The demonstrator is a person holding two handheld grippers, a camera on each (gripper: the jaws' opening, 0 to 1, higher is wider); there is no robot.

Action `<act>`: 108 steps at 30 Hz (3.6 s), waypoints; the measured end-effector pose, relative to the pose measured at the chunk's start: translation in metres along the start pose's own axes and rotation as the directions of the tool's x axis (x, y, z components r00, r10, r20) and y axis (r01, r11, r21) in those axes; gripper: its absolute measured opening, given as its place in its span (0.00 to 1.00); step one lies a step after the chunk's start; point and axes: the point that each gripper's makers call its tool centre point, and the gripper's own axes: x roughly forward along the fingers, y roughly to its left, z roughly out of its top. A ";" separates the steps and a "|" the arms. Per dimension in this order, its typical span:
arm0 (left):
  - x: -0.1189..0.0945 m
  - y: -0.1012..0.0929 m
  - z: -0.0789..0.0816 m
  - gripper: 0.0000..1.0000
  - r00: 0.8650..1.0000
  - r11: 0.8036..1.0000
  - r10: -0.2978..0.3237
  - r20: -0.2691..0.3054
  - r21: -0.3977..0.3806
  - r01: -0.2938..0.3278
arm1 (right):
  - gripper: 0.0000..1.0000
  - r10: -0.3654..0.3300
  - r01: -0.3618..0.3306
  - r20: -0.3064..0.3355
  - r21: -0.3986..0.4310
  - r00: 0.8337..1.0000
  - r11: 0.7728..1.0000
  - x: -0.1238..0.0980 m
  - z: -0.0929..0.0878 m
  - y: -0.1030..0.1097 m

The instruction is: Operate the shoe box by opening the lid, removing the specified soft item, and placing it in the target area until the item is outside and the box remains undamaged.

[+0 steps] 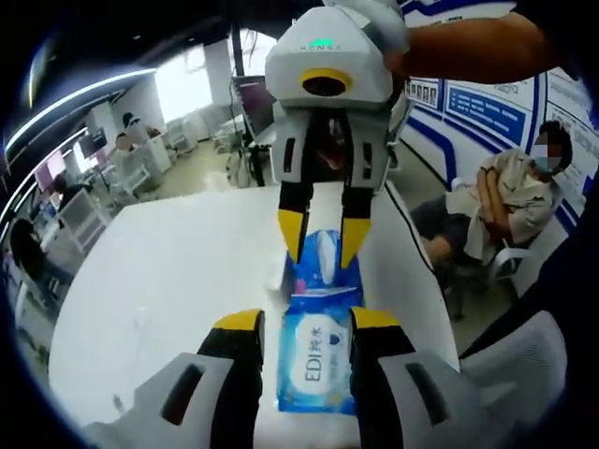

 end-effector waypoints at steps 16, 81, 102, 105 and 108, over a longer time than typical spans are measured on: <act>-0.066 -0.013 -0.037 0.35 0.998 0.999 0.048 0.028 -0.019 -0.048 | 0.20 -0.001 0.001 -0.016 0.000 1.000 1.000 0.017 0.052 0.037; -0.251 -0.066 -0.208 0.33 0.984 0.969 0.169 -0.064 -0.171 -0.178 | 0.19 0.136 -0.127 0.058 -0.133 0.989 0.983 0.139 0.247 0.140; -0.249 -0.072 -0.268 0.32 0.988 0.968 0.055 -0.146 -0.233 -0.089 | 0.18 0.232 -0.224 0.053 -0.128 0.971 0.966 0.195 0.270 0.153; -0.247 -0.075 -0.277 0.31 0.986 0.970 0.018 -0.165 -0.238 -0.057 | 0.18 0.241 -0.234 0.054 -0.119 0.969 0.965 0.201 0.270 0.154; -0.245 -0.076 -0.285 0.31 0.983 0.970 -0.012 -0.183 -0.242 -0.033 | 0.17 0.247 -0.241 0.042 -0.113 0.968 0.964 0.209 0.267 0.155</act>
